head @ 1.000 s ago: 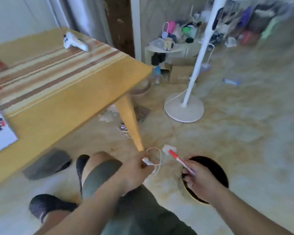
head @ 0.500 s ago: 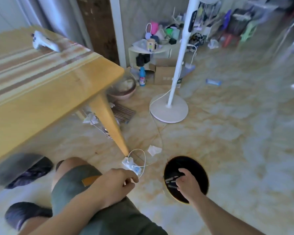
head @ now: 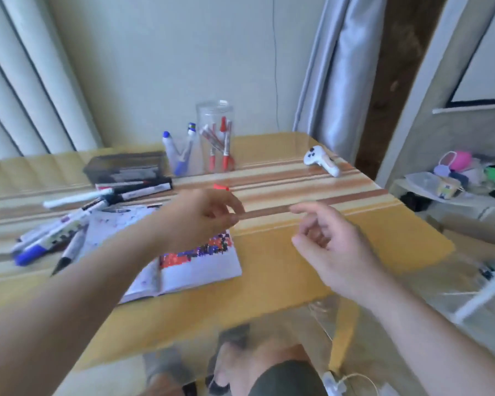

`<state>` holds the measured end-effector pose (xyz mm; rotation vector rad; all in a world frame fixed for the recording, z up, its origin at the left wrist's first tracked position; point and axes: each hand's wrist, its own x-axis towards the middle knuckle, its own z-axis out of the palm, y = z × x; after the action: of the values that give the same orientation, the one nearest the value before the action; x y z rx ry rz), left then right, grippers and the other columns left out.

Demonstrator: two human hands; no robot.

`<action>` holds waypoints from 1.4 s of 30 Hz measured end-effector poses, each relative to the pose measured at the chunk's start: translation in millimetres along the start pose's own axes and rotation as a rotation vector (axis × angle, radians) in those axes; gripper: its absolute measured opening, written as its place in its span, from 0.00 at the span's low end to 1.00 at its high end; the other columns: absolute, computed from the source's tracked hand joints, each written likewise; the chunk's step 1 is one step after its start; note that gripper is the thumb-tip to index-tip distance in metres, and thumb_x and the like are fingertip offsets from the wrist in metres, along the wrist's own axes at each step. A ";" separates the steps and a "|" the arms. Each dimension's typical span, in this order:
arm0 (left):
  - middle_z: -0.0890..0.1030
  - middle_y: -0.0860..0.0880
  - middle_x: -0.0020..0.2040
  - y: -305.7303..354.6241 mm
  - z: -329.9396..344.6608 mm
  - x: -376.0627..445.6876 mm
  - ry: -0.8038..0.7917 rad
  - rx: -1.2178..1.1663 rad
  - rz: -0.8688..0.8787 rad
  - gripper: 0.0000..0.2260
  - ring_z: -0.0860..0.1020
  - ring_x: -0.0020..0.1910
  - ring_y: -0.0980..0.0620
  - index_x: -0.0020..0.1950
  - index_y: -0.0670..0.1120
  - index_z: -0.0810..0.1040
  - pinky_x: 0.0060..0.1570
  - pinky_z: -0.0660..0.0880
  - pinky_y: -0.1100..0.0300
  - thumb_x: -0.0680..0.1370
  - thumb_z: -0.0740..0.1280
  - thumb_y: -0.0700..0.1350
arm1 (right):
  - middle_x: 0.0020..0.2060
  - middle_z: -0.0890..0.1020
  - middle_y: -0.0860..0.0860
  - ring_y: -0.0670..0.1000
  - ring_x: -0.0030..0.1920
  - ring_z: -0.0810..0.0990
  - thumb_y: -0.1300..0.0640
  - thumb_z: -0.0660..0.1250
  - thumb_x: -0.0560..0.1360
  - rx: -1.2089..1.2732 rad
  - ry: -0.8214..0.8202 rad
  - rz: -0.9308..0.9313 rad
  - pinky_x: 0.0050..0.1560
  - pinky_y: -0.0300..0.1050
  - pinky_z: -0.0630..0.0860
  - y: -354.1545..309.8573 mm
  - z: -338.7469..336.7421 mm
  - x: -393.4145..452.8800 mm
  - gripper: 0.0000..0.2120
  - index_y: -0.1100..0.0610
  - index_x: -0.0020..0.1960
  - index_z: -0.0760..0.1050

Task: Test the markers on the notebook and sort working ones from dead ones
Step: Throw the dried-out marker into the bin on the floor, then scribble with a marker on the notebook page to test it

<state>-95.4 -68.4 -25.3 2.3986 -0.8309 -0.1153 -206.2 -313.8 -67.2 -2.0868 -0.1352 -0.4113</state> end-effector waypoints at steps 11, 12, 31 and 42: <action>0.81 0.55 0.40 -125.3 5.3 1.2 0.226 0.330 -0.061 0.07 0.80 0.44 0.53 0.51 0.59 0.80 0.40 0.68 0.57 0.77 0.65 0.58 | 0.58 0.82 0.50 0.51 0.58 0.79 0.57 0.62 0.81 -0.520 -0.355 -0.298 0.61 0.46 0.73 -35.3 197.5 211.6 0.15 0.51 0.64 0.82; 0.82 0.56 0.42 -126.2 5.5 2.5 0.213 0.324 -0.042 0.08 0.79 0.46 0.53 0.52 0.60 0.80 0.40 0.68 0.58 0.77 0.64 0.58 | 0.59 0.82 0.50 0.52 0.60 0.78 0.57 0.63 0.81 -0.571 -0.400 -0.326 0.62 0.47 0.73 -38.9 211.5 223.5 0.15 0.50 0.63 0.82; 0.70 0.54 0.51 -138.5 -7.6 2.6 0.586 0.075 -0.061 0.10 0.71 0.48 0.53 0.60 0.56 0.76 0.49 0.75 0.54 0.79 0.65 0.53 | 0.39 0.81 0.44 0.45 0.41 0.78 0.42 0.69 0.79 -0.758 -0.525 -0.146 0.42 0.47 0.74 -39.5 145.2 232.7 0.08 0.43 0.45 0.75; 0.78 0.48 0.48 -131.2 -3.4 -2.4 0.415 0.194 0.187 0.06 0.76 0.45 0.45 0.56 0.44 0.74 0.44 0.71 0.51 0.85 0.59 0.45 | 0.27 0.68 0.51 0.49 0.26 0.64 0.42 0.84 0.63 0.746 -0.419 0.141 0.27 0.39 0.63 -15.0 170.6 161.6 0.25 0.54 0.41 0.73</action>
<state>-25.9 17.4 -96.3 2.3810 -0.8899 0.5407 -18.5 -172.3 -80.5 -1.4011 -0.3305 0.1614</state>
